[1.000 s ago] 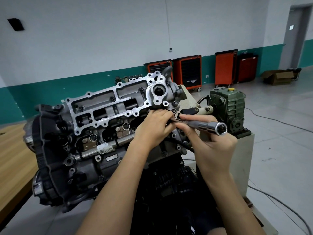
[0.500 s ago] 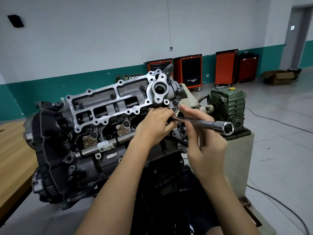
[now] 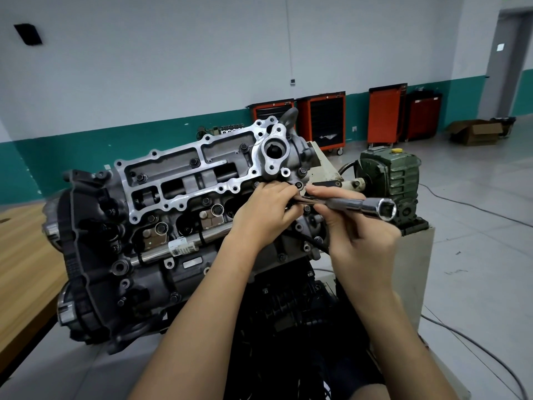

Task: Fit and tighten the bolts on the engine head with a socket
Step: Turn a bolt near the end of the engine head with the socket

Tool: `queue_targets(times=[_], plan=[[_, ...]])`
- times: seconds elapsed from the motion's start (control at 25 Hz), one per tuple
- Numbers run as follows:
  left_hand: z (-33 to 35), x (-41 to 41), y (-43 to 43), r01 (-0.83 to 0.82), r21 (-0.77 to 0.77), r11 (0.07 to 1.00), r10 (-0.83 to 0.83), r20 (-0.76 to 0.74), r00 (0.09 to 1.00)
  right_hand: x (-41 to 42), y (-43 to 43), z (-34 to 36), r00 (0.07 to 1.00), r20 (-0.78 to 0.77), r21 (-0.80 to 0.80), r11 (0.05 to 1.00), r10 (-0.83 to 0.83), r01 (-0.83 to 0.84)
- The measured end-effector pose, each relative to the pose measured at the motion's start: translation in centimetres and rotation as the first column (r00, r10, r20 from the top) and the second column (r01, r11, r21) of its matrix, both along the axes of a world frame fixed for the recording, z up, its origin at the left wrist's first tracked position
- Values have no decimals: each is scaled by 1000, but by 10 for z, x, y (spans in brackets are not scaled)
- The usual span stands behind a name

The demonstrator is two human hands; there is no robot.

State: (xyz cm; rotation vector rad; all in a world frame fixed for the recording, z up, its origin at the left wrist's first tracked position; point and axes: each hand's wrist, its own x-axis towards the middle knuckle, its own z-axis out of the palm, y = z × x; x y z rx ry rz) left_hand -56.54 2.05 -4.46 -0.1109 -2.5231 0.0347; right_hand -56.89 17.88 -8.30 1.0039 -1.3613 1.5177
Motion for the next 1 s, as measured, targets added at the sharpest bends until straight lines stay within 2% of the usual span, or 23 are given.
queue_targets(times=[0.16,0.36,0.56,0.72,0.92,1.0], plan=[[-1,0,0,21,15,1000,-21,-13,1000,-1,4,3,998,50,-80,996,-27,30],[-1,-1,-1,6,4,1000,-6,-14,1000,1,-1,-3,1000,5,42,999,-12,12],[0,0,1,25,11,1000,-25,-20,999,-2,1,5,999,38,-70,997,-35,38],[-1,-2,-1,11,-6,1000,-11,-6,1000,1,-3,-1,1000,7,52,998,-27,26],[-1,-1,1,26,18,999,-26,-31,999,-6,3,4,999,40,-86,996,-24,27],[-1,-1,0,20,0,1000,-20,-17,1000,-4,2,1,999,39,-66,998,-1,3]])
